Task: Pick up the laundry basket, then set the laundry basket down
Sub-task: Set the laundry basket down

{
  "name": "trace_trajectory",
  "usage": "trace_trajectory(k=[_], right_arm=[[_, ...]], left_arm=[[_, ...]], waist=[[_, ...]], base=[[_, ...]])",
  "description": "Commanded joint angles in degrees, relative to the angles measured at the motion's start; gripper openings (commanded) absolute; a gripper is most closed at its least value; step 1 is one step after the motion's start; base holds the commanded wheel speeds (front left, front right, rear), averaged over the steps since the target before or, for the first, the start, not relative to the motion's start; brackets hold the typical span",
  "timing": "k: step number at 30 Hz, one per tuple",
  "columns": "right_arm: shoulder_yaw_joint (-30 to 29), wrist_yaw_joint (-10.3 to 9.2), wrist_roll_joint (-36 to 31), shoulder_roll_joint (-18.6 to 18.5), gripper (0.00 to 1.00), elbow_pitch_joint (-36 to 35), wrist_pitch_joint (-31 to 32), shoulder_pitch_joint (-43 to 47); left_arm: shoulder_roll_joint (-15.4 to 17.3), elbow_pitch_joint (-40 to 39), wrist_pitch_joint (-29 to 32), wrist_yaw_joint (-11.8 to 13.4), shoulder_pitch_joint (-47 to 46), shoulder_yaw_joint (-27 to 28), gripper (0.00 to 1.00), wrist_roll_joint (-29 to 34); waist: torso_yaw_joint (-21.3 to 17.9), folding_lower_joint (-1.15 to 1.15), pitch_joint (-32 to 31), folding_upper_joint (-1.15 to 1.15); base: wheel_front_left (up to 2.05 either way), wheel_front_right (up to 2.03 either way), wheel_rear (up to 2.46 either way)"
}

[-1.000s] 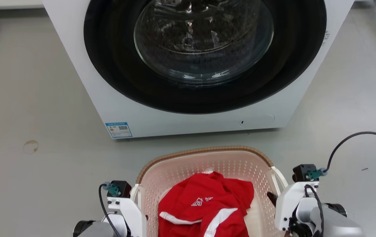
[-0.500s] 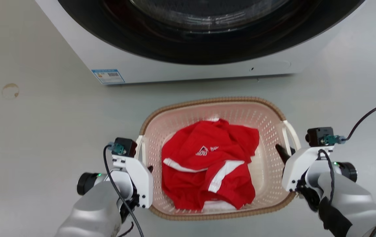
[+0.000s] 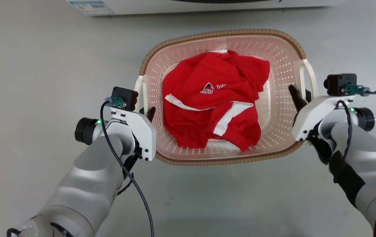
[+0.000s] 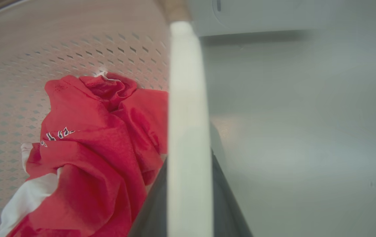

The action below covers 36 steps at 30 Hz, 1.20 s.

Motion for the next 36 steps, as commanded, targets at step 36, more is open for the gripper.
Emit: trace_trajectory(k=[36], right_arm=[[-24.8,-0.83,-27.3,-4.5,0.00,-10.4,-1.3,4.5]], left_arm=[[7.7,2.7,-5.6,3.3,-6.6,0.0,0.00,1.5]], waist=[[-0.5,0.00,12.0,0.00]], base=[[0.00,0.00,0.00]])
